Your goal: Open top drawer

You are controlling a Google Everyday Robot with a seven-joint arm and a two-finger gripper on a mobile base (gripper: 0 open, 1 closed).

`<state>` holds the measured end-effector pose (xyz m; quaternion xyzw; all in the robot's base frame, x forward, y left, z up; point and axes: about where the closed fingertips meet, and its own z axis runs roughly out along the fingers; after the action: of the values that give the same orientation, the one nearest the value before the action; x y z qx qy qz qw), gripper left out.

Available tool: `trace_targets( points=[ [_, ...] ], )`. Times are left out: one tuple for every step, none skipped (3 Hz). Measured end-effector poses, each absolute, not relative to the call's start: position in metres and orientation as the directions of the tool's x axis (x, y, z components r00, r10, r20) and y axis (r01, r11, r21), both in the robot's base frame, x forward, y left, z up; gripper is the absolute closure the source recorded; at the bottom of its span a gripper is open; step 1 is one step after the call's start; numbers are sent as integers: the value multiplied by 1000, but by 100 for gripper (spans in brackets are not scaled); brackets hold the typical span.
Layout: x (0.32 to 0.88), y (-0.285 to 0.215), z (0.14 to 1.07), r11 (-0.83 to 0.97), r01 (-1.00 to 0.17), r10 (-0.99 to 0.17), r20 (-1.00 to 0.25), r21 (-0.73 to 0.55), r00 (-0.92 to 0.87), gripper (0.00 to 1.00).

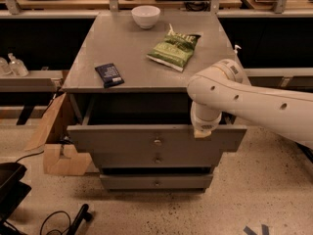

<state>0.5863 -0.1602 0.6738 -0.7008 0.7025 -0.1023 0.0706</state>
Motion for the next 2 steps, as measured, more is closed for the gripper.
trace_targets(
  points=[
    [586, -160, 674, -3, -970, -999, 44, -243, -8, 100],
    [565, -162, 673, 24, -973, -999, 41, -230, -34, 100]
  ],
)
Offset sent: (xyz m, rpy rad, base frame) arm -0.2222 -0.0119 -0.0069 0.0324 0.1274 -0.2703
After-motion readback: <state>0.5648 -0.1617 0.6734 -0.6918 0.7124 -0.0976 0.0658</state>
